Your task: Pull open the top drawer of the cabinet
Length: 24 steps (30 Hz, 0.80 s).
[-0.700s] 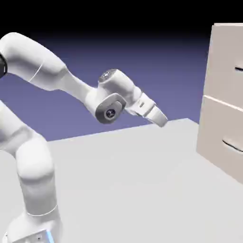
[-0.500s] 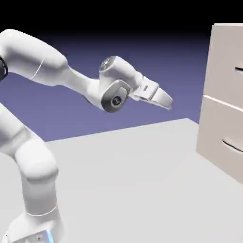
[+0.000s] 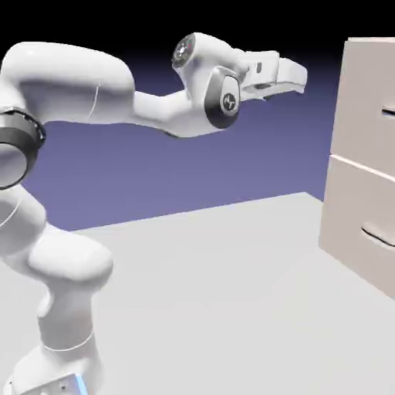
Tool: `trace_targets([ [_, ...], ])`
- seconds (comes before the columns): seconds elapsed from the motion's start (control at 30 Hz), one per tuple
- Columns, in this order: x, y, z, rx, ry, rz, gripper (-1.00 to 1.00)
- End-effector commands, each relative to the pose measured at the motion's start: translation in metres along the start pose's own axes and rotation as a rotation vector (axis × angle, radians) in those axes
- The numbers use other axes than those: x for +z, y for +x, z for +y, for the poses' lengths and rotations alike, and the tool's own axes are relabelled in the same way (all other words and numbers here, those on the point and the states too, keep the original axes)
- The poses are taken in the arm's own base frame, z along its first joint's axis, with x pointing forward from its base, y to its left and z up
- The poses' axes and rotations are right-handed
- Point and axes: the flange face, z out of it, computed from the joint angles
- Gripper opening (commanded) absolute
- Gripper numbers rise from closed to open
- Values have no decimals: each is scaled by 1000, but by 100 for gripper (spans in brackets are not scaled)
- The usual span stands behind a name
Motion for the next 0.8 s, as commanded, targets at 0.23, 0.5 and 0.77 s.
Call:
trace_targets([
  [0.23,20,46,17,-114,29,94,0],
  [0.5,63,69,44,-244,4,161,0],
  [0.77,126,69,69,-412,-59,198,0],
])
